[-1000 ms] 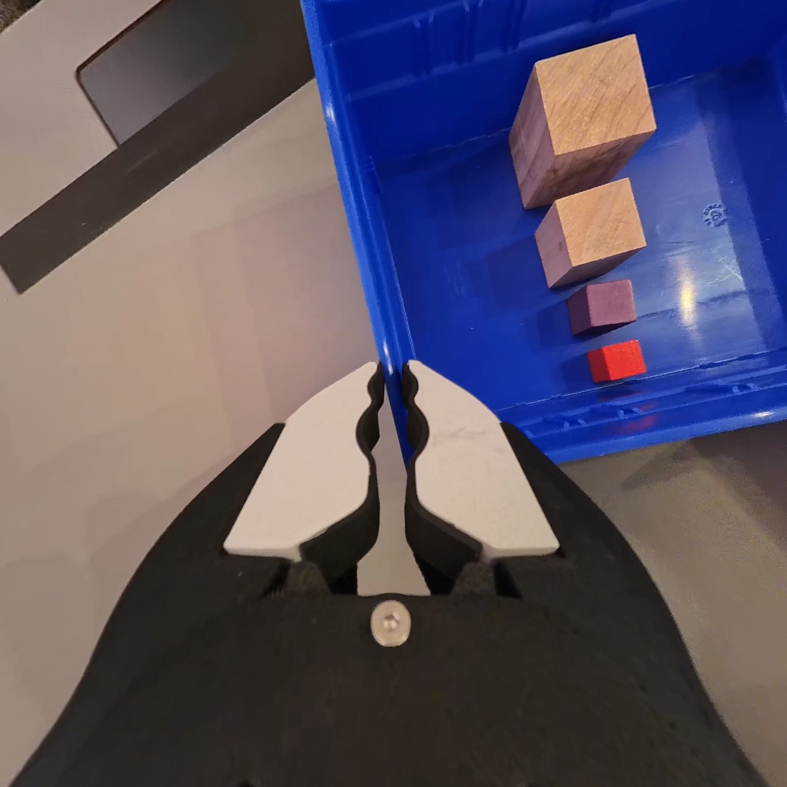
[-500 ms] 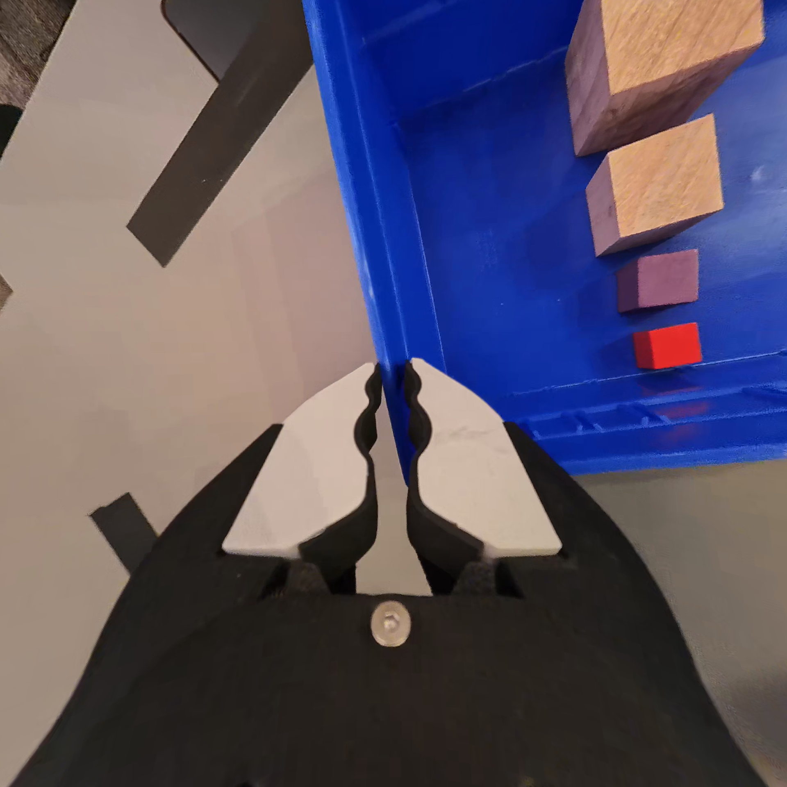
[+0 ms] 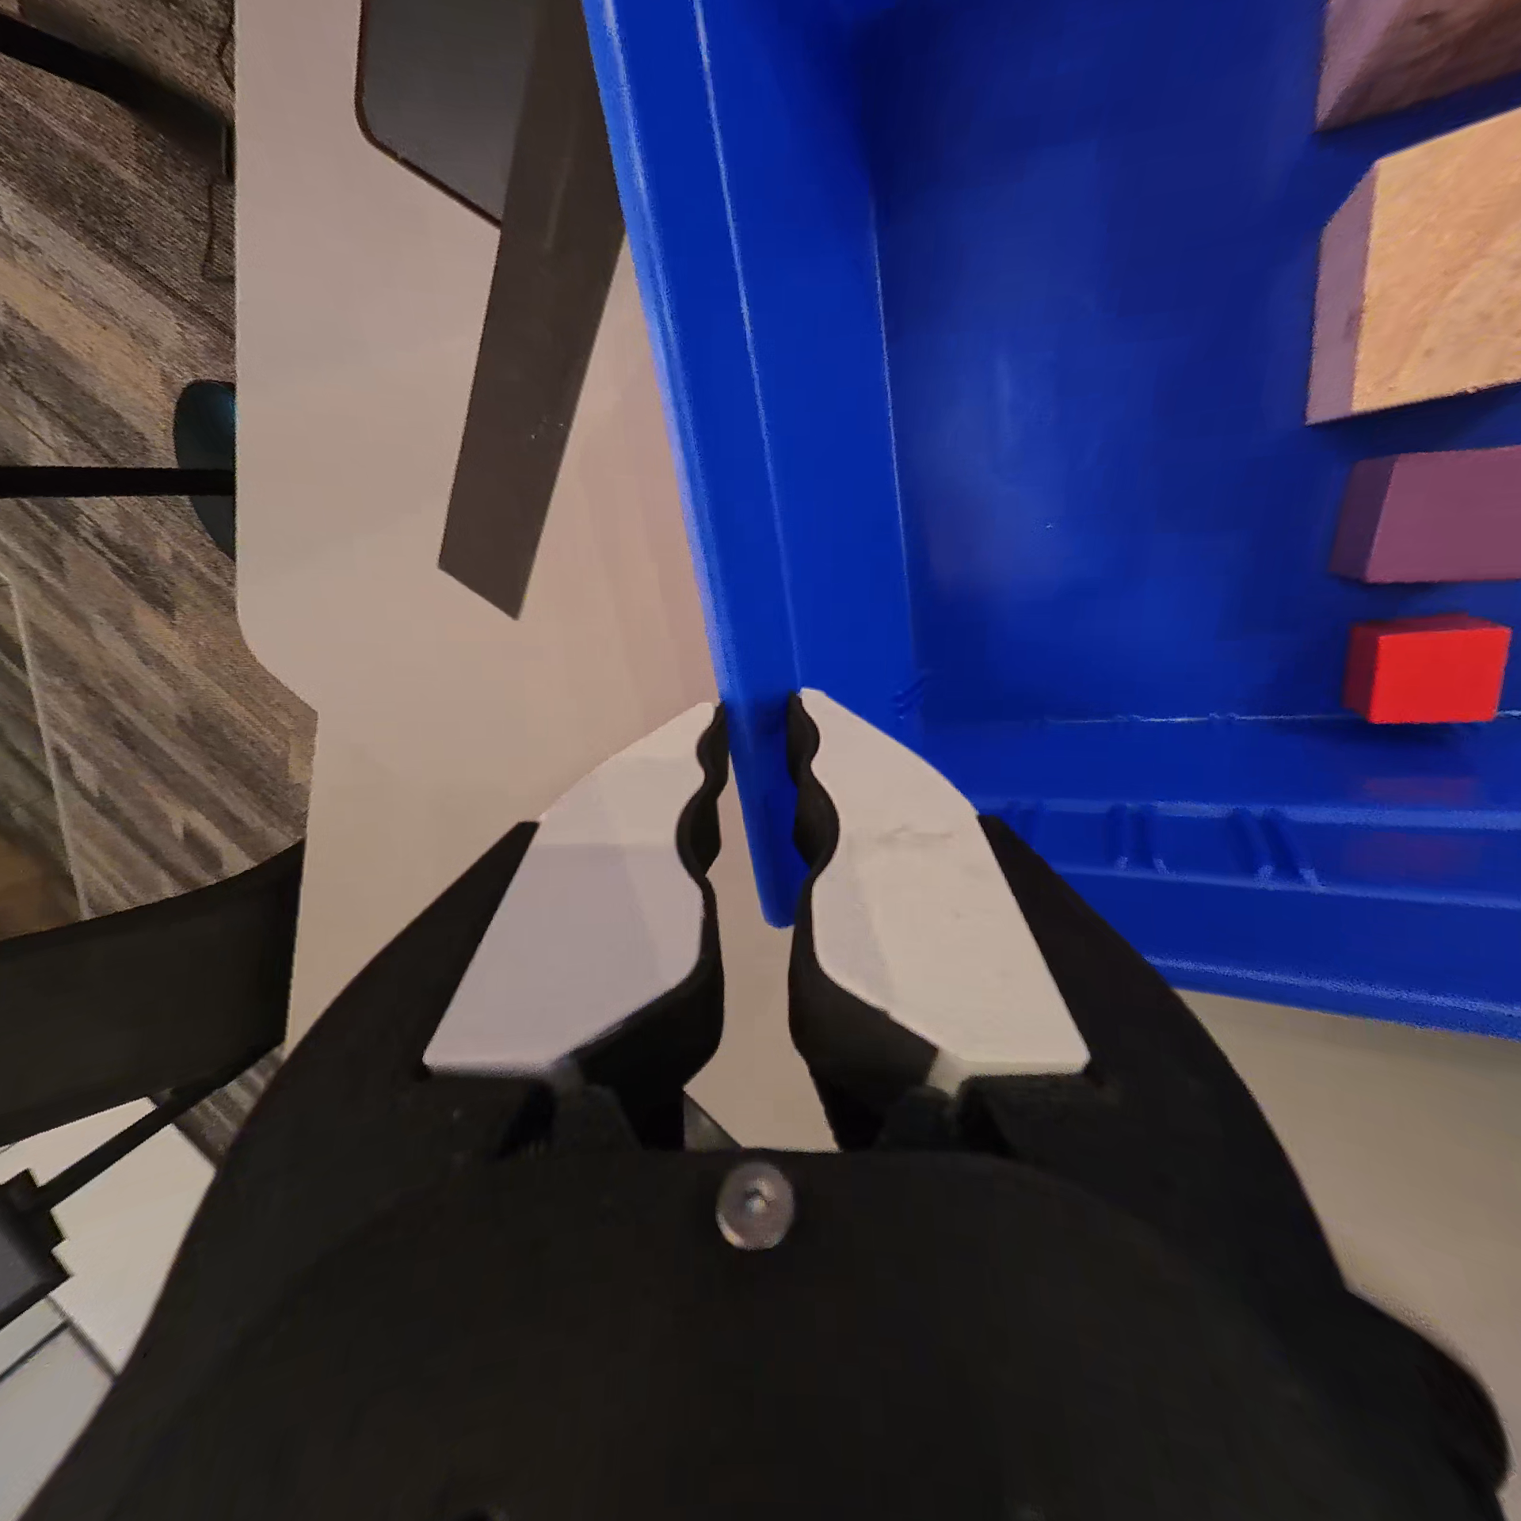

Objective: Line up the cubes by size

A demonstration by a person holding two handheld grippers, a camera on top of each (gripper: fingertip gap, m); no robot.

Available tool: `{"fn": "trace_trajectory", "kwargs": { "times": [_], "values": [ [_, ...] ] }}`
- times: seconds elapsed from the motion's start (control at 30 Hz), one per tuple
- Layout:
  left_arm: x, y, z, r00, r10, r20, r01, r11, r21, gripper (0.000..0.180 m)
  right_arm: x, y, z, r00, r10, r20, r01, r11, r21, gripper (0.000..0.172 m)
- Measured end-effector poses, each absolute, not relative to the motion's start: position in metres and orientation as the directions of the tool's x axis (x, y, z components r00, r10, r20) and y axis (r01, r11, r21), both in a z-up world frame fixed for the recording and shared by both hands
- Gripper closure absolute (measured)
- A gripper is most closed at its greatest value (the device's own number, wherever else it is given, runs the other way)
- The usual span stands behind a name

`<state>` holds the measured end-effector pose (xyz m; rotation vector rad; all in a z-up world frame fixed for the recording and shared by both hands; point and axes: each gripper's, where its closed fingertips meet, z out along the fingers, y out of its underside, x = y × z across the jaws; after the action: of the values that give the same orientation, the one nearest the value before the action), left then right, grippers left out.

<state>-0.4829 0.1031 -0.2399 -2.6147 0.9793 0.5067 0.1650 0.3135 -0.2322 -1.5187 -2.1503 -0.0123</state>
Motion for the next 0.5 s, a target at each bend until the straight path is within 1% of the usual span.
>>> {"fn": "trace_trajectory", "kwargs": {
  "times": [0.17, 0.33, 0.4, 0.5],
  "values": [
    [-0.492, 0.122, -0.239, 0.694, -0.555, -0.460, -0.671, -0.730, -0.132, 0.166, 0.145, 0.329, -0.232, -0.253, 0.870, 0.424, 0.880, 0.389, -0.273, 0.160],
    [-0.496, 0.123, -0.234, 0.691, -0.505, -0.518, -0.644, -0.755, -0.123, 0.164, 0.143, 0.330, -0.228, -0.246, 0.847, 0.471, 0.897, 0.383, -0.221, 0.157],
    [-0.500, 0.118, -0.224, 0.693, -0.459, -0.556, -0.627, -0.764, -0.150, 0.159, 0.140, 0.323, -0.217, -0.197, 0.849, 0.490, 0.890, 0.365, -0.274, 0.143],
    [-0.499, 0.106, -0.198, 0.728, -0.366, -0.580, -0.588, -0.768, -0.253, 0.141, 0.144, 0.305, -0.192, -0.121, 0.839, 0.530, 0.870, 0.346, -0.350, 0.140]
  ]
}}
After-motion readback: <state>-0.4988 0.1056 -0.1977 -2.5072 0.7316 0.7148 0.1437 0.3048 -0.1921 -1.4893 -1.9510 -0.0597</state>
